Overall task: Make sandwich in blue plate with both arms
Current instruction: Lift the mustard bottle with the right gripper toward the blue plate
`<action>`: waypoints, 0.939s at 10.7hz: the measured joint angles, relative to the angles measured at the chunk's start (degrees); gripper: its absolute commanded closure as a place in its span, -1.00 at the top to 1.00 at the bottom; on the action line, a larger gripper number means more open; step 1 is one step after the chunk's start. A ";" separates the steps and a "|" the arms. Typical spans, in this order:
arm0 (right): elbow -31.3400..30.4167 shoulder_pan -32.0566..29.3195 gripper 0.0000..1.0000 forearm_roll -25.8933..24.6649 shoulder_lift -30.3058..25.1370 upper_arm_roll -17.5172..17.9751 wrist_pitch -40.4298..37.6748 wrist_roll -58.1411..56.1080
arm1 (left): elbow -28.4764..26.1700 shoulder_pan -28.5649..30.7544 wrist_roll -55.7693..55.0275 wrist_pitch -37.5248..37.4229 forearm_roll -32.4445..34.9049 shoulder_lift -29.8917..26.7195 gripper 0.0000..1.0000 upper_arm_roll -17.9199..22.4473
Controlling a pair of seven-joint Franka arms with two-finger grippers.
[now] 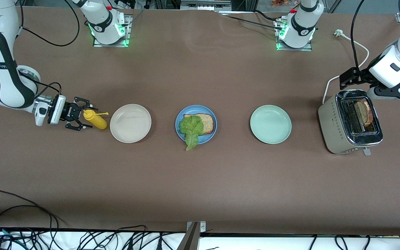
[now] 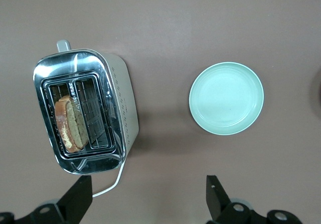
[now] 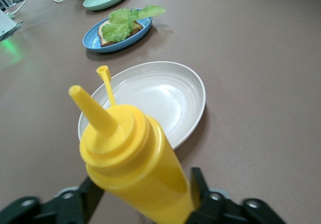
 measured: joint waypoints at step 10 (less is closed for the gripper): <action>13.71 2.45 -0.80 -21.70 -3.18 6.16 -2.29 36.03 | 0.00 0.00 0.00 0.00 0.00 0.00 1.00 0.02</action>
